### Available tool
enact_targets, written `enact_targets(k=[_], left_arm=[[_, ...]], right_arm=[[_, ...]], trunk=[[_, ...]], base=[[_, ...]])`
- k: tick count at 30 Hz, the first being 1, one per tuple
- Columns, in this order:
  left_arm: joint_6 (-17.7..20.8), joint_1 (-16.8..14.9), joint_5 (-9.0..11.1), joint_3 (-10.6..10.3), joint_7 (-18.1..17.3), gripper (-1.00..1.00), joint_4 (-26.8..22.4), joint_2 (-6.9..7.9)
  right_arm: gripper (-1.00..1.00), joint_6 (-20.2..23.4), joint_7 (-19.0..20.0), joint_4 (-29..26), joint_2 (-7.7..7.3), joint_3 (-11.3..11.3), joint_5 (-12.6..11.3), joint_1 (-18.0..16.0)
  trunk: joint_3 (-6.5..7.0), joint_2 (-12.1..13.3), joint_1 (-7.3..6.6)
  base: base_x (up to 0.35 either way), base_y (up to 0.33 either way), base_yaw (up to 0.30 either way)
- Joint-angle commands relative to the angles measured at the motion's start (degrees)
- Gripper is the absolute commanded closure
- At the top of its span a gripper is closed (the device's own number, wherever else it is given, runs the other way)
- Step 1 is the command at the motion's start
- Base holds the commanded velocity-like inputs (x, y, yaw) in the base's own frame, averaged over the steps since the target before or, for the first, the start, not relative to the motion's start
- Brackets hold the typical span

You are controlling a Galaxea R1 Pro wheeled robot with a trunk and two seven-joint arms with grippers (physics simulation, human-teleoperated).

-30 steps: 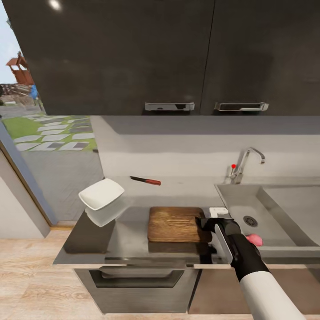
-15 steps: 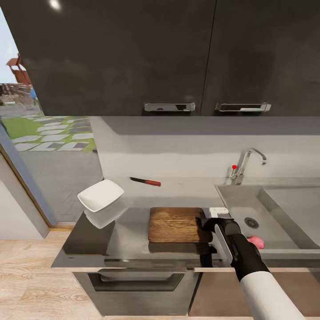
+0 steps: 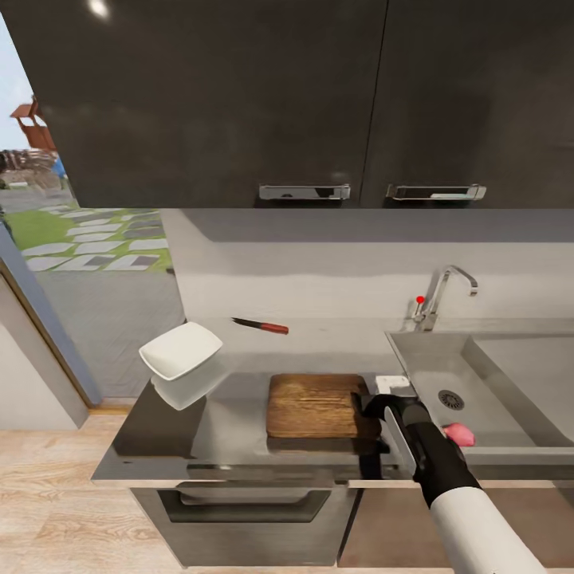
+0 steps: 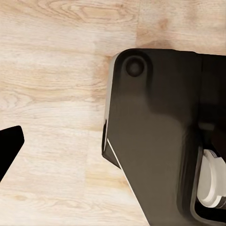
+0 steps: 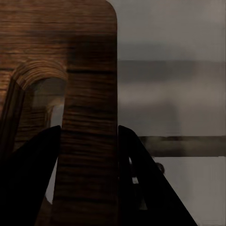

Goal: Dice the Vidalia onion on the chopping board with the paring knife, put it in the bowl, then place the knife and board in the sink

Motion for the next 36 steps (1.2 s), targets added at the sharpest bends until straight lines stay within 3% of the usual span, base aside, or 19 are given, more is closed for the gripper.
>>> enact_targets(k=[1, 27, 28, 36], left_arm=[[-0.07, 0.03, 0.03, 0.05, -0.03, -1.0, -0.08, -0.02], [-0.07, 0.05, 0.09, 0.05, -0.03, -1.0, -0.05, 0.02], [-0.07, 0.06, 0.09, 0.05, -0.03, -1.0, -0.04, 0.02], [-0.07, 0.03, 0.09, 0.05, -0.03, -1.0, 0.0, 0.02]], right_arm=[[1.0, -0.13, -0.31, 0.42, 0.01, 0.09, -0.31, -0.06], [1.0, -0.89, -0.31, 1.35, 0.02, 0.09, -0.39, -0.06], [-1.0, -0.89, -0.31, 1.35, 0.02, 0.09, -0.39, -0.06], [-1.0, -0.89, -0.31, 1.35, 0.02, 0.09, -0.39, -0.06]], trunk=[[-0.11, -0.13, 0.04], [-0.11, -0.13, 0.04], [-0.11, -0.13, 0.04], [-0.11, -0.13, 0.04]], base=[[0.0, 0.0, 0.0], [0.0, 0.0, 0.0], [0.0, 0.0, 0.0], [0.0, 0.0, 0.0]])
